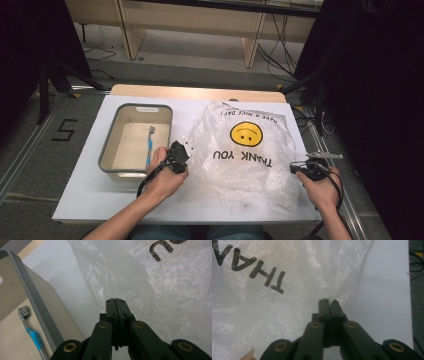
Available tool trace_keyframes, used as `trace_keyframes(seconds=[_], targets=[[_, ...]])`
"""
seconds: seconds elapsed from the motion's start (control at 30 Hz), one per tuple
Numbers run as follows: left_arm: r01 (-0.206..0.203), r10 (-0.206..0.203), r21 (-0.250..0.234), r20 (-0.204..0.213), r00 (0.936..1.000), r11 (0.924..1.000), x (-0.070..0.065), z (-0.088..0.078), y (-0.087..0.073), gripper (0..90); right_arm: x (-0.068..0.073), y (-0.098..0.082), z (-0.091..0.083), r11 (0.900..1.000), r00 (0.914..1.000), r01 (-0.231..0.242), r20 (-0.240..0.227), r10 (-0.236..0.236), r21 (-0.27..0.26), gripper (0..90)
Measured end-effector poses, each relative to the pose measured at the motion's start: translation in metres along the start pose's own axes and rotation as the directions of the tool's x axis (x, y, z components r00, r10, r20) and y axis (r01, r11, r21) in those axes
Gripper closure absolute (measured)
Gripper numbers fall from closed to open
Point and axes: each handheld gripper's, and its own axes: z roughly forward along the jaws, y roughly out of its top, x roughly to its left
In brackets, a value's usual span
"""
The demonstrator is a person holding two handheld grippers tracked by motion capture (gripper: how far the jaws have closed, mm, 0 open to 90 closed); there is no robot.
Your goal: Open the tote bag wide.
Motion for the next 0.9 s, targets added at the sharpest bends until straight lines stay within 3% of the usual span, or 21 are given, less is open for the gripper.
trace_keyframes(seconds=[0.13, 0.3, 0.4, 0.43, 0.67, 0.8, 0.87, 0.9], targets=[[-0.017, 0.017, -0.023, -0.024, 0.9996, 0.9996, -0.002, -0.004, 0.007, 89.4, -0.001, 0.003, 0.003, 1.000, 1.0000, -0.007, 0.005, 0.007, -0.001, 90.0], [0.006, -0.008, -0.052, -0.037, 0.9993, 0.9986, 0.000, 0.000, 0.029, 89.5, 0.002, 0.001, -0.006, 1.000, 0.9995, -0.018, 0.024, 0.019, -0.014, 90.0], [0.019, -0.021, -0.050, -0.039, 0.9990, 0.9986, 0.004, 0.009, 0.041, 89.5, 0.004, -0.002, -0.010, 1.000, 0.9996, -0.010, 0.027, 0.011, -0.016, 90.0], [0.041, -0.043, -0.055, -0.038, 0.9984, 0.9976, 0.006, 0.014, 0.045, 89.5, 0.005, -0.006, -0.013, 1.000, 0.9998, -0.011, 0.018, 0.011, -0.008, 90.0], [0.086, -0.087, -0.022, -0.065, 0.9940, 0.9961, 0.027, 0.044, 0.063, 88.9, 0.007, -0.015, -0.019, 0.999, 0.9993, -0.021, -0.029, 0.022, 0.041, 88.5], [0.116, -0.122, -0.087, -0.072, 0.9899, 0.9894, 0.036, 0.044, 0.070, 73.7, 0.015, -0.017, -0.023, 0.998, 0.9979, 0.003, -0.065, 0.001, 0.060, 80.7], [0.128, -0.138, -0.118, -0.082, 0.9870, 0.9848, 0.038, 0.038, 0.072, 61.1, 0.019, -0.014, -0.027, 0.999, 0.9988, 0.009, -0.049, -0.006, 0.049, 74.2], [0.134, -0.146, -0.128, -0.088, 0.9854, 0.9827, 0.039, 0.034, 0.072, 61.1, 0.019, -0.014, -0.027, 0.999, 0.9988, 0.009, -0.049, -0.006, 0.049, 74.2]])
